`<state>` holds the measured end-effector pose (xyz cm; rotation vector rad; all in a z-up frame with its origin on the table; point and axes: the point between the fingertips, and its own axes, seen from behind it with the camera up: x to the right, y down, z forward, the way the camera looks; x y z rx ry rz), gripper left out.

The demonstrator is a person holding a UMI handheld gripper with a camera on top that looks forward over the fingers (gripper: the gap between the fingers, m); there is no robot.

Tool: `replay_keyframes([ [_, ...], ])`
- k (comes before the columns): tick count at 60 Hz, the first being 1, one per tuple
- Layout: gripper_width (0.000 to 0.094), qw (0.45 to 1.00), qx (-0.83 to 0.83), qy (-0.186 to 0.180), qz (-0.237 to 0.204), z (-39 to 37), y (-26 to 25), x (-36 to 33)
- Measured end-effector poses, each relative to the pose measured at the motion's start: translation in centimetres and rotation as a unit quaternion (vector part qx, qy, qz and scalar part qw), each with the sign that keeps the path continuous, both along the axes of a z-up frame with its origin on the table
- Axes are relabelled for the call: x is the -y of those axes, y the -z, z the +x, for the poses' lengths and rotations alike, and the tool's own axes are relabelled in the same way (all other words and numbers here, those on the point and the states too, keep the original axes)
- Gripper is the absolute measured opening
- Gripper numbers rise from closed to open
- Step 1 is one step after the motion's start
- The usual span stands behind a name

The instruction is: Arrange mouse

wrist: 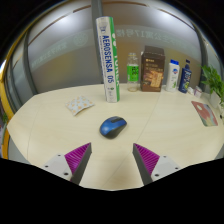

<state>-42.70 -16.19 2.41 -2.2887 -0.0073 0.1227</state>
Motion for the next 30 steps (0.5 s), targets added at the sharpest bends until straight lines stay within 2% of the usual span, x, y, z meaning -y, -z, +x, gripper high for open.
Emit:
replay_keyframes([
  [17,0.0858,1.0,0.021,0.005,-0.017,-2.2,3.1,-8.1],
  [24,0.0825,0.999,0.029,0.004,-0.02,-2.4,3.6,-10.4],
  [30,0.0701,0.999,0.031,0.009,-0.025,-2.5,3.9,-11.9],
])
